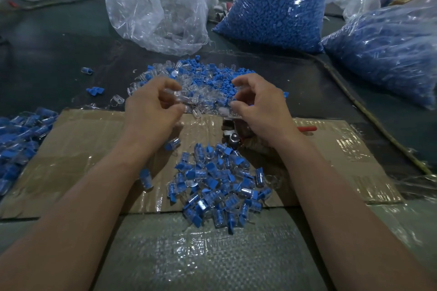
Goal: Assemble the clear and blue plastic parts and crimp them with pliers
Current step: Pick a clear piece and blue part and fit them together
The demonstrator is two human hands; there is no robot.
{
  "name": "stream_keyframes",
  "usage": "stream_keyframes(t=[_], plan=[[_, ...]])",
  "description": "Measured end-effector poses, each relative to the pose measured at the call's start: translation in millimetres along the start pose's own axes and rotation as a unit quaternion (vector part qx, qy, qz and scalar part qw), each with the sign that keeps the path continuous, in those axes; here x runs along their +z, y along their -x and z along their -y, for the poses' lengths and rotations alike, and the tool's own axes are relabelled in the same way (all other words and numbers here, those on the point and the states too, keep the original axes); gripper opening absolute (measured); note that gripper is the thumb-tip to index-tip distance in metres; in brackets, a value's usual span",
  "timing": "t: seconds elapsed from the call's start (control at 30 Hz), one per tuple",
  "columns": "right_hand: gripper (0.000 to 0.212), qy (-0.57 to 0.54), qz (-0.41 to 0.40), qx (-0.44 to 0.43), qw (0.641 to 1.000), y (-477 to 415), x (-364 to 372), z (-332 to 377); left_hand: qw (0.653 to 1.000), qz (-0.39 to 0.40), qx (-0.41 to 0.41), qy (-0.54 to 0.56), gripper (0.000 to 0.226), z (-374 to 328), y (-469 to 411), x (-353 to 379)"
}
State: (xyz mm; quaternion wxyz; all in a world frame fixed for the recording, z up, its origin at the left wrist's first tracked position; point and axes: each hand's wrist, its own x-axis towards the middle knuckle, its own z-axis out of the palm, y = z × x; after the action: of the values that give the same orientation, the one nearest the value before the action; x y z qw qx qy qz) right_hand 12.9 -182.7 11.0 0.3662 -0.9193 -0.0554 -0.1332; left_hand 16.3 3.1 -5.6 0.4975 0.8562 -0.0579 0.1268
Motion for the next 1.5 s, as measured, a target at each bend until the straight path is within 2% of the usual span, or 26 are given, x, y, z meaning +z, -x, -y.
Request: stream_keyframes(t=[0.07,0.17,0.23,0.37,0.47,0.53,0.7,1.07,1.27,1.5], plan=[[0.037,-0.001,0.006,-0.005,1.000,1.8,-0.3,1.1,0.998,0.020,-0.023,0.056,0.035,-0.3,0.7,-1.2],[0.024,0.000,0.010,-0.013,1.000,5.0,0.2,2.7,0.991,0.043,-0.067,0.111,0.023,-3.2,0.3,-2.9],[0.014,-0.028,0.001,-0.006,1.000,7.3,-0.9,4.7,0.971,0.068,-0.114,0.197,0.018,-5.9,0.7,-4.4],[0.024,-0.117,-0.013,-0.001,0.993,12.2,-3.8,11.2,0.923,0.113,-0.165,0.329,0.014,-9.3,0.3,-7.4],[0.026,-0.145,-0.033,-0.021,0.989,16.2,-3.7,18.2,0.893,0.147,-0.180,0.386,0.024,-12.0,-0.1,-9.0],[0.023,-0.208,-0.036,-0.017,0.977,18.1,-4.8,22.1,0.880,0.167,-0.182,0.406,0.026,-13.8,0.3,-9.3],[0.021,-0.254,-0.003,-0.012,0.967,22.4,-1.3,30.7,0.872,0.191,-0.170,0.418,0.024,-15.5,3.0,-7.3],[0.030,-0.151,0.012,-0.088,0.984,24.5,3.7,29.2,0.885,0.200,-0.162,0.387,0.021,-19.9,6.3,-8.1],[0.023,-0.135,0.014,-0.115,0.984,24.0,4.0,25.7,0.895,0.203,-0.153,0.367,0.020,-16.3,6.3,-6.6],[0.020,-0.118,0.011,-0.154,0.981,23.5,2.4,24.8,0.875,0.226,-0.156,0.399,0.014,-18.7,4.2,-7.1]])
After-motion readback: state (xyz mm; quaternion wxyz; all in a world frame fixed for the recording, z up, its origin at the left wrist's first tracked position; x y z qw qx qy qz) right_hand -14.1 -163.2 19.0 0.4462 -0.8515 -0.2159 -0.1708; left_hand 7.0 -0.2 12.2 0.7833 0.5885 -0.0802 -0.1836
